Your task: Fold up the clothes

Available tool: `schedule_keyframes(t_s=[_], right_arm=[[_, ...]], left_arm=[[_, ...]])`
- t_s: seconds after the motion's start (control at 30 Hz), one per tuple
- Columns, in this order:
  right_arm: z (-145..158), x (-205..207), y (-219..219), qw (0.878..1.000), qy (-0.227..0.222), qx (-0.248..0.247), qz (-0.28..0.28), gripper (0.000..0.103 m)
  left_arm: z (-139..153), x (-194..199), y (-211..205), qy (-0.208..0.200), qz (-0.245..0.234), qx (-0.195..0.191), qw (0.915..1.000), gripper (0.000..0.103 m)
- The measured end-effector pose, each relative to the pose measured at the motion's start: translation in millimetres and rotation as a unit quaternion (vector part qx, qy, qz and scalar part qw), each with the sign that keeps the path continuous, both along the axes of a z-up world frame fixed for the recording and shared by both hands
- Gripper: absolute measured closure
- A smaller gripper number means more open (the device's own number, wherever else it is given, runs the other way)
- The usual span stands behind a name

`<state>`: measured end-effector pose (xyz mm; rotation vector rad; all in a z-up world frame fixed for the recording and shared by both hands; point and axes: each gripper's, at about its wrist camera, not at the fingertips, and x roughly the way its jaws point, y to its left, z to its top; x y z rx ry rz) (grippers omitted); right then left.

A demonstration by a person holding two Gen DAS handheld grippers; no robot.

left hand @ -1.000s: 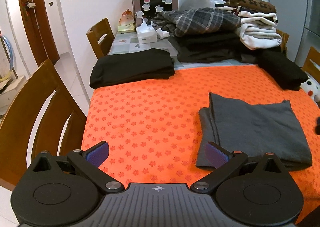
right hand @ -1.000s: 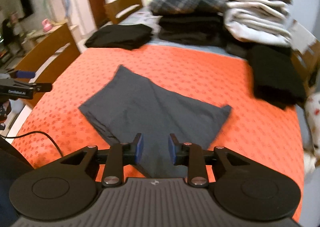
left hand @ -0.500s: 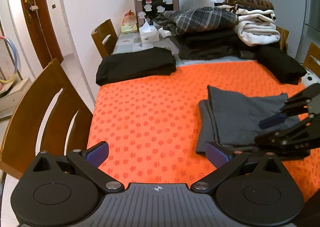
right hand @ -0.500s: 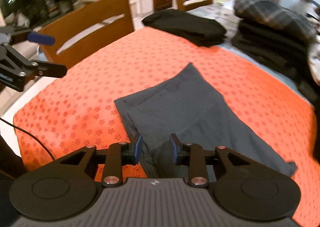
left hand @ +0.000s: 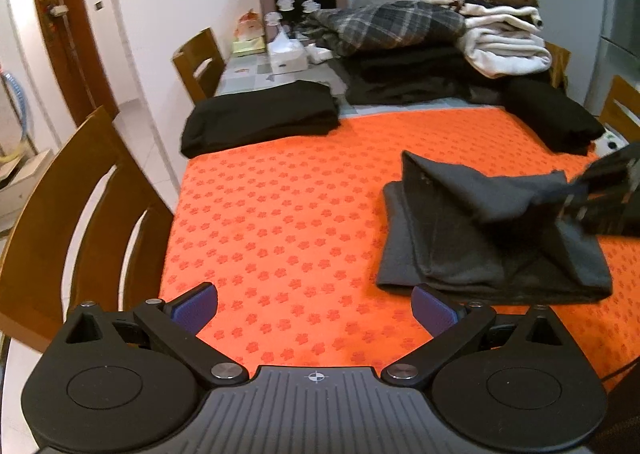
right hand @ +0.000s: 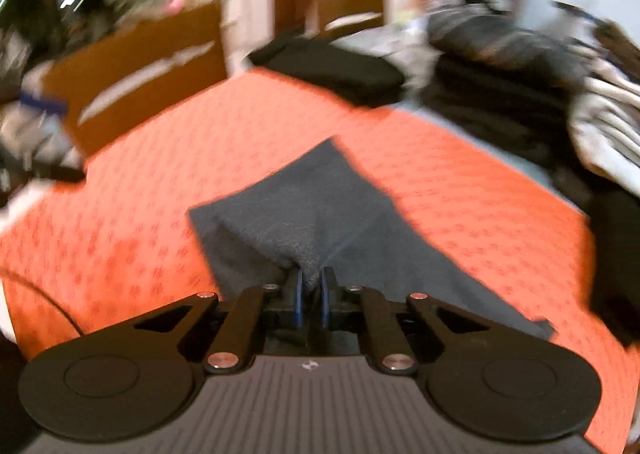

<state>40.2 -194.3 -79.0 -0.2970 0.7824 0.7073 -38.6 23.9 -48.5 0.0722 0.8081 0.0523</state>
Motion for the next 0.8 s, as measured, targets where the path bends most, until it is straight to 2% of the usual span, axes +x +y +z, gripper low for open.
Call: schedule_keyframes(t_s=[0.13,0.27,0.33,0.43,0.57,0.63,0.7,0.77,0.8], right_arm=[[21.9,-3.9,-49.3,0.994,-0.022,0.045,-0.102,0.093],[34.7,-11.6,-105.0,0.974,-0.036,0.082,-0.208,0.093],[36.6,-18.1,-136.2,0.960,-0.043,0.091,-0.260,0.093],[32.2,-29.7,-182.2,0.933,-0.042,0.107,-0.340,0.093],[10.8,-46.2,-245.9,0.884,-0.014,0.122,-0.450,0.093],[-8.1,-54.6,-277.2,0.857,0.015,0.123,-0.501,0.093],[-28.7,-63.5,-297.1,0.840,0.040,0.115,-0.528,0.092],[-42.7,-70.4,-304.4,0.837,0.062,0.103,-0.534,0.090],[-46.2,-75.1,-305.9,0.838,0.065,0.096,-0.533,0.084]], left_arm=[[-3.7,7.6,-12.7,0.002,-0.030,0.006,0.9995,0.000],[-9.1,16.7,-27.3,0.007,-0.060,0.010,0.9981,0.001],[-11.8,20.9,-35.0,0.008,-0.075,0.013,0.9970,0.001],[-15.0,25.7,-47.7,0.008,-0.100,0.019,0.9948,0.001],[-18.0,30.4,-61.9,0.007,-0.126,0.023,0.9917,0.001],[-19.2,32.2,-67.7,0.005,-0.136,0.024,0.9904,0.001],[-20.2,34.2,-73.0,0.004,-0.144,0.026,0.9892,0.001],[-22.3,36.0,-78.5,0.003,-0.153,0.029,0.9877,0.001],[-23.4,36.6,-81.0,0.002,-0.159,0.031,0.9869,0.001]])
